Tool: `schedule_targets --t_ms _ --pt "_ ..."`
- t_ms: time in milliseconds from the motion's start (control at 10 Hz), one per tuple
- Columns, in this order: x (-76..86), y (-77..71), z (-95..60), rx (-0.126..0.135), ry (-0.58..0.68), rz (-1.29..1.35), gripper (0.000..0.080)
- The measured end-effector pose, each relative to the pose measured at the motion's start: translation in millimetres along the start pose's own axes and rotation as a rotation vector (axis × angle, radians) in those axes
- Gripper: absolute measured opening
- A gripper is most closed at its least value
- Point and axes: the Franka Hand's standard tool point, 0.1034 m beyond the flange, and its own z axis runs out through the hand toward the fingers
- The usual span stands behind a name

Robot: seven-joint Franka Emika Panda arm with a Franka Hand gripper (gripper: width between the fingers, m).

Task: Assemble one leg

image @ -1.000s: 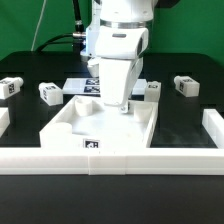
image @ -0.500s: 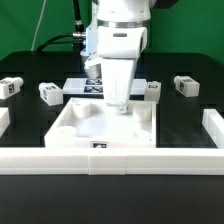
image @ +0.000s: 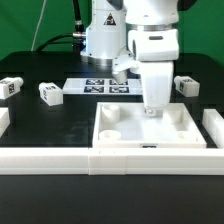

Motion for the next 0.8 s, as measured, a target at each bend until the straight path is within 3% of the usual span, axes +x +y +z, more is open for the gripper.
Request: schedule_targets --t_ms 200,600,700,800 --pt "17.2 5.4 0.3 0.001 0.0 0.019 0.006" --pt "17.1 5.3 0.8 0.006 -0.002 0.033 0.006" --pt "16.8 5.2 1.0 0.006 -0.002 0.034 0.0099" --pt "16.7 5.2 1.0 0.006 -0.002 0.034 0.0266"
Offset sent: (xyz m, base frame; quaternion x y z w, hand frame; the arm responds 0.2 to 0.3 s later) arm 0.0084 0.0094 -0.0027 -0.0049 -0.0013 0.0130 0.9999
